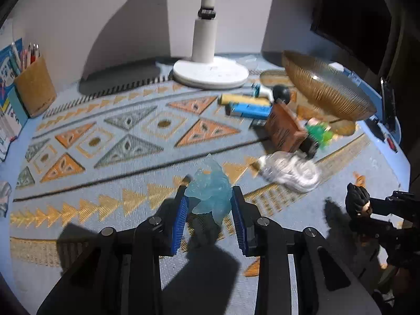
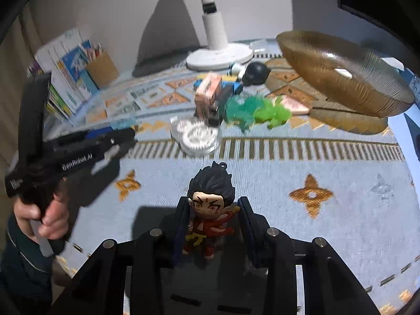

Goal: Organize rigid objects
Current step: 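Carry both figures over the amber bowl and release them inside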

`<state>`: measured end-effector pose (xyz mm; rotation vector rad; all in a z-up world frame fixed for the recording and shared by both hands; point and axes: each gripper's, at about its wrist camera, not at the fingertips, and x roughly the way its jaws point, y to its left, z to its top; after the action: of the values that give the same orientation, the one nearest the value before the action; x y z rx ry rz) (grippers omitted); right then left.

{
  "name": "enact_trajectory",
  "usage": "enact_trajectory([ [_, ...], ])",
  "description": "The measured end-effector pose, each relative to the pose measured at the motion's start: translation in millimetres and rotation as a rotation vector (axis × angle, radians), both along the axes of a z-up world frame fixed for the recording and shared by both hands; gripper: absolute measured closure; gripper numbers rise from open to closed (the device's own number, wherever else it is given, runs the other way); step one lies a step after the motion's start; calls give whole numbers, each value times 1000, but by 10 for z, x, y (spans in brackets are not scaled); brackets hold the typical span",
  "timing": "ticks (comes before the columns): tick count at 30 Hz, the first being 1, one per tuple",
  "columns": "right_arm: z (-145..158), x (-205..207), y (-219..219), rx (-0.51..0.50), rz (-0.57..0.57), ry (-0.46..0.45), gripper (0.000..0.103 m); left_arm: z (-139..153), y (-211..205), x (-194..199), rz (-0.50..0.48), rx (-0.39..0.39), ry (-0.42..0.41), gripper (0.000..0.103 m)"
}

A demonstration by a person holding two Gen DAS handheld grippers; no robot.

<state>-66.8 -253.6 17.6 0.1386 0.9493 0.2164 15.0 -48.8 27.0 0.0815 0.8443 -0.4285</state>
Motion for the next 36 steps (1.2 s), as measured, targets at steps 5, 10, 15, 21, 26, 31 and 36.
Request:
enact_trajectory([
  [5, 396, -74, -305, 28, -62, -103, 67, 557, -141, -60, -34, -71, -100, 74],
  [10, 829, -122, -856, 10, -188, -206, 67, 1081, -531, 15, -124, -131, -172, 74],
  [15, 1156, 29, -1524, -16, -352, -255, 66, 1389, -1201, 207, -227, -111, -219, 74],
  [21, 1195, 652, -1997, -94, -456, -140, 66, 1115, -2147, 690, -285, -4, -119, 74],
  [26, 860, 1080, -2081, -105, -400, -10, 66, 621, -2556, 996, -284, 60, 3, 74],
  [31, 589, 1268, -2115, -145, -365, 73, 66, 358, -2714, 1127, -288, 85, 67, 74],
  [36, 468, 1374, -2093, -197, -350, 121, 66, 226, -2872, 1110, -315, 145, 77, 74],
])
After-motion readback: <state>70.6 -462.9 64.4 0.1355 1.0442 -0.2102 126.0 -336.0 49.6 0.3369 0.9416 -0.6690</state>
